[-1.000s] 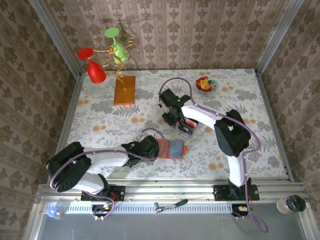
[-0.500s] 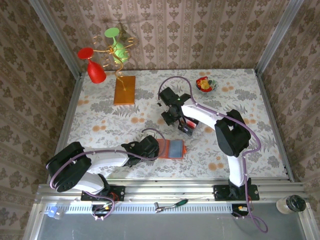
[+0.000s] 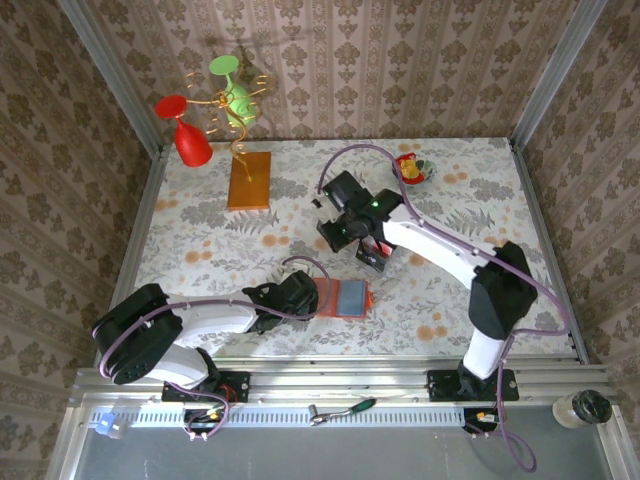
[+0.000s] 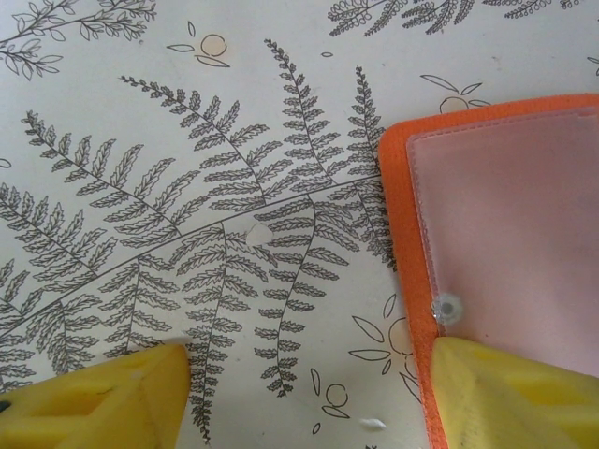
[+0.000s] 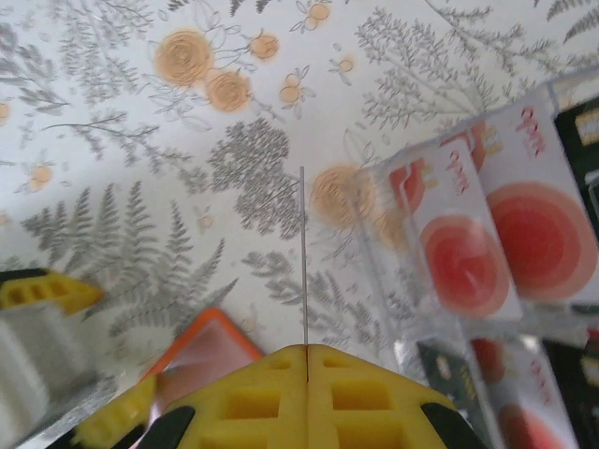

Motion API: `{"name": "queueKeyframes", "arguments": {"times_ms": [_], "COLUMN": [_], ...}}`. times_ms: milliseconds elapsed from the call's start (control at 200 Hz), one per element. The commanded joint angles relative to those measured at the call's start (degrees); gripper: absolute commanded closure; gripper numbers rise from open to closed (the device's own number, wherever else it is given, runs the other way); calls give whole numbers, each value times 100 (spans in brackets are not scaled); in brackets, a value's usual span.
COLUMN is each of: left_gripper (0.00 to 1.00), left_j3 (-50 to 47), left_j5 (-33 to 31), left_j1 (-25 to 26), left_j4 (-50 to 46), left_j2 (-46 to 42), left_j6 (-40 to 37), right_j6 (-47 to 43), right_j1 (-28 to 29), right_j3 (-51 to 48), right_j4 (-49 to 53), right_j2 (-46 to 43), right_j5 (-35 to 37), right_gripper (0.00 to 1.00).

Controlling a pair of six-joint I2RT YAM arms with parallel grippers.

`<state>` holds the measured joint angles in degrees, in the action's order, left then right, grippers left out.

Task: Put the credit cards into the card holder

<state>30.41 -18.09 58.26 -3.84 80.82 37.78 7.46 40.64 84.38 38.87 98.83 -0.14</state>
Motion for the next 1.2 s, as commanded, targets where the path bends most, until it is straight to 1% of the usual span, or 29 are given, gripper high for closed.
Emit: {"name": "queueKeyframes", "arguments": {"times_ms": [0, 190, 365, 565, 835, 1005, 1130, 1195], "left_gripper": [30, 30, 30, 30, 30, 29, 28, 28], "left_j3": [-71, -97, -104, -104, -219, -182, -87, -21], "left_j5": [-1, -21, -57, -109, -182, -237, -231, -231], "left_j1": [55, 73, 97, 125, 247, 247, 255, 239], "left_j4": [49, 21, -19, -82, -163, -247, -258, -248], "left_j2": [-71, -97, -132, -197, -436, -593, -551, -457], "left_j6": [124, 148, 168, 233, 405, 356, 251, 209], "right_j6": [572, 1165, 1426, 1469, 1077, 1034, 1055, 1073], "right_j1": [134, 331, 572, 733, 791, 793, 788, 794], "right_j3": [-620, -1538, -1969, -2140, -2245, -2314, -2369, -2390], "right_j4": [-92, -481, -722, -780, -776, -780, -779, -958], "right_j2": [-358, -746, -804, -653, -381, -286, -291, -285], "right_j5": [-319, -554, -613, -559, -285, -251, -267, -267], "right_gripper": [100, 100, 100, 100, 100, 100, 100, 100]}}
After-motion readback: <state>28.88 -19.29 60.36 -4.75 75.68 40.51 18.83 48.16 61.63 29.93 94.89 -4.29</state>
